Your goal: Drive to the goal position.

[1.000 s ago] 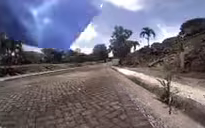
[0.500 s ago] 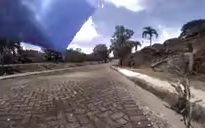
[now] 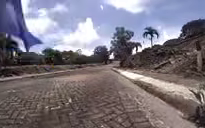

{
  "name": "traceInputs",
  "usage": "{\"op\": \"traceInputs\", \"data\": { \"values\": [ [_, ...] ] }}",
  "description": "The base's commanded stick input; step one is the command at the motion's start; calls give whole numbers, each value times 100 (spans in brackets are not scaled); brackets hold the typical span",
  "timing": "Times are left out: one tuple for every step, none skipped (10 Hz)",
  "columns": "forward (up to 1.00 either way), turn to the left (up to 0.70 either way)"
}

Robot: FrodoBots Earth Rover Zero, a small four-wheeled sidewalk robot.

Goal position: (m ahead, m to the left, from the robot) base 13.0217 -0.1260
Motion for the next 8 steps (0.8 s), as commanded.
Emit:
{"op": "traceInputs", "data": {
  "values": [
    [70,0],
    [70,0],
    [70,0],
    [70,0],
    [70,0],
    [70,0],
    [70,0],
    [70,-1]
  ]
}}
